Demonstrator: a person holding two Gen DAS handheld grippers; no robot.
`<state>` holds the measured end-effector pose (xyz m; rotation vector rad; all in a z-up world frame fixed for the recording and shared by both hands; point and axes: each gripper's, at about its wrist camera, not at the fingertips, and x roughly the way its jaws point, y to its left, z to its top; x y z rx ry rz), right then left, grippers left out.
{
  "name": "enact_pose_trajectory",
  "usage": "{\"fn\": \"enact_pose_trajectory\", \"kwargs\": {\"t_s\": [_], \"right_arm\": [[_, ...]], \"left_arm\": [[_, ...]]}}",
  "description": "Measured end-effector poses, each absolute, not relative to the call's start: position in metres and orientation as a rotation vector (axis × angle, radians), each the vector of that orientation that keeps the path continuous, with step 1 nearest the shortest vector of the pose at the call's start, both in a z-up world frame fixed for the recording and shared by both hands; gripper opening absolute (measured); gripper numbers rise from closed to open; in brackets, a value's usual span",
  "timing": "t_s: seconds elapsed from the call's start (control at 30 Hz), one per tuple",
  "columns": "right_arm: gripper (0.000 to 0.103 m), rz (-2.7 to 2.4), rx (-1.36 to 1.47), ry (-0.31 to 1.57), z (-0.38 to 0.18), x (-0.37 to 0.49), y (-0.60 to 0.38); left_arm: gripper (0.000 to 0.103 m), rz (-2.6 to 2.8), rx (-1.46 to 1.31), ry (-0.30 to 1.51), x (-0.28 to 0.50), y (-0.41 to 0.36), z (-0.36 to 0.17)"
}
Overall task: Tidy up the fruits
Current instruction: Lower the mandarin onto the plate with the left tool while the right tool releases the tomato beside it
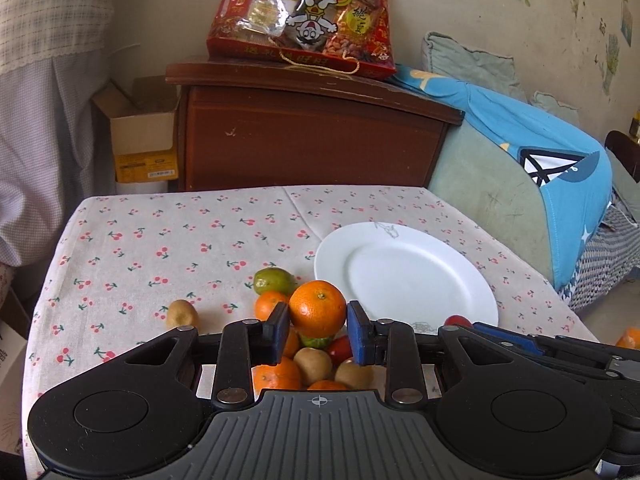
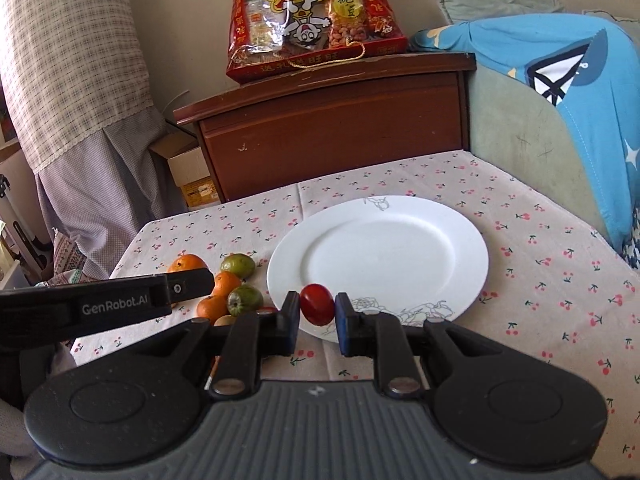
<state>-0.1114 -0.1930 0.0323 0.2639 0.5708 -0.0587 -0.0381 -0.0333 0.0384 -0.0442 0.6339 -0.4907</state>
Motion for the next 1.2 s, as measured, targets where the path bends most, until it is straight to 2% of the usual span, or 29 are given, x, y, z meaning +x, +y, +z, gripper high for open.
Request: {"fn": "enact_pose_trajectory", "kwargs": {"t_s": [0.47, 0.6, 0.73, 0.8, 0.87, 1.2], "right_arm": [[0.019, -0.148, 0.377, 0.602, 0.007, -0.103, -0.227], [0.023, -0.159, 0.392, 0.597, 0.005, -0.102, -0.230], [0.023, -0.173, 0.408, 0.599, 0.004, -0.101, -0.232], [0.023, -0.176, 0.415, 0.604, 0.003, -0.101, -0.233], [0.023, -0.184, 0.421, 0.603, 0.003, -0.101, -0.233], [0.028, -0.155, 0.409, 0.612, 0.006, -0.102, -0.227]], "left_arm": [[0.028, -0.566, -0.016, 0.688, -0.022, -0.074, 0.021], [0.029, -0.582, -0.014, 0.702, -0.019, -0.082, 0.017], [0.030, -0.588, -0.001, 0.698, -0.019, -0.088, 0.016], [0.035, -0.582, 0.001, 0.697, -0.020, -0.088, 0.017], [0.049, -0.555, 0.002, 0.689, -0.021, -0.086, 0.019], [0.060, -0.512, -0.006, 0.661, -0.031, -0.066, 0.036]]}}
